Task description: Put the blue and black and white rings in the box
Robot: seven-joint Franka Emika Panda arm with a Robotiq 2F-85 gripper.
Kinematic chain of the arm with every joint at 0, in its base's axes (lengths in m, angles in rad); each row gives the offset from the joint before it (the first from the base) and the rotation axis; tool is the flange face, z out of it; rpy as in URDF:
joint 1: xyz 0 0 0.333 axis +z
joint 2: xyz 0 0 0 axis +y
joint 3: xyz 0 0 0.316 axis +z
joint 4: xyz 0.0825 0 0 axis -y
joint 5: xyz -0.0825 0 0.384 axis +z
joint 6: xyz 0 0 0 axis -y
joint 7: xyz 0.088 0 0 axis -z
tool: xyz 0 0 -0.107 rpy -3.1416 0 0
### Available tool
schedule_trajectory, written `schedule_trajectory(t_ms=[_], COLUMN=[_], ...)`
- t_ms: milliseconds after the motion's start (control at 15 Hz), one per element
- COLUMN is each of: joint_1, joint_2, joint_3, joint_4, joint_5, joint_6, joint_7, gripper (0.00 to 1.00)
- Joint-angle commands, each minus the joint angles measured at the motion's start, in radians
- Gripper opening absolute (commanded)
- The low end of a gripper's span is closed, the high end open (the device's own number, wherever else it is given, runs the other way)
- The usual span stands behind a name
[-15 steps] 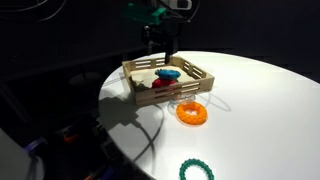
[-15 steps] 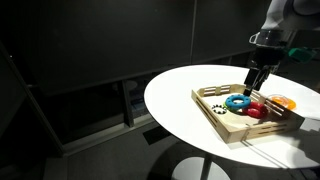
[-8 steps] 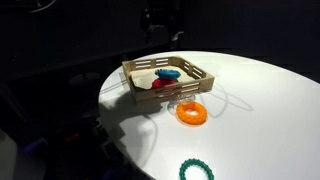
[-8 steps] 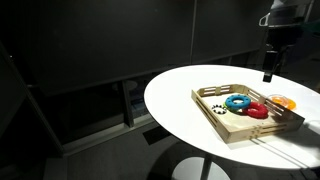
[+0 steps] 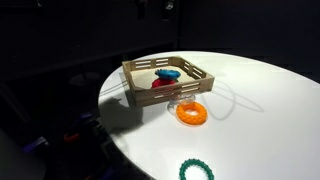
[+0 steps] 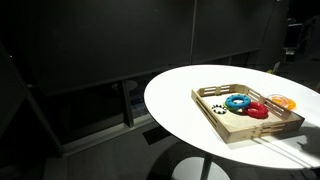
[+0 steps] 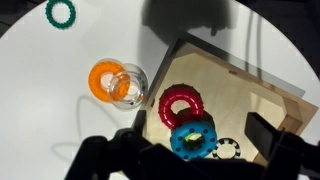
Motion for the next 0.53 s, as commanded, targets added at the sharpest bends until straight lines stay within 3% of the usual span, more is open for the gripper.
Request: schedule_trajectory(t_ms=[0, 467], joint_1=[-0.01, -0.006], joint_2=[-0.068, -0.106], joint_3=[0.01, 0.002], joint_4=[0.023, 0.015], joint_5=[-0.024, -0.005], joint_6=[-0.089, -0.11], joint_7=[0.046, 0.03], gripper=[1.0, 1.0])
